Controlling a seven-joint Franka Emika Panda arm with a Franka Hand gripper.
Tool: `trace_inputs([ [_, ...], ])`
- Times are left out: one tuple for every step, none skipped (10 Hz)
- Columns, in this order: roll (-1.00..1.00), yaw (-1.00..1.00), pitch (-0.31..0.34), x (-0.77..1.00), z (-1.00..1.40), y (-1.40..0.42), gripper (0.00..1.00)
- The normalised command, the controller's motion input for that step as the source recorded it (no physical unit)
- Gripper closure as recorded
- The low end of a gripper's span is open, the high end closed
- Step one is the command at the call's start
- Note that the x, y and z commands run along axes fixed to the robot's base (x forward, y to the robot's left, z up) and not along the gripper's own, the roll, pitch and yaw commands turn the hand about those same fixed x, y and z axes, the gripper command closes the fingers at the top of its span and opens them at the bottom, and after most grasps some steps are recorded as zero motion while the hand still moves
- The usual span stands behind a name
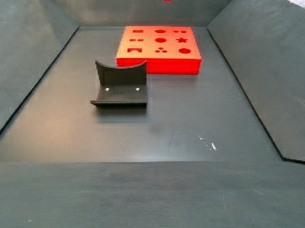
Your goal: Insert the arch object.
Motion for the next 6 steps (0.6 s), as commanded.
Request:
trace_inputs([
  [0.00,-0.57,0.000,0.38,-0.17,0.19,1.00],
  [0.00,-0.79,-0.053,0.42,-0.22,0.16,1.00],
  [0.05,-0.86,-0.020,0.34,-0.31,0.07,1.00],
  [0.02,-0.86,-0.040,0.35,-0.27,0.08,1.00],
  [0.00,-0.83,-0.066,0.37,-0.20,0.12,1.00],
  [0.00,-0.79,-0.051,0.44,-0.16,0.16,1.00],
])
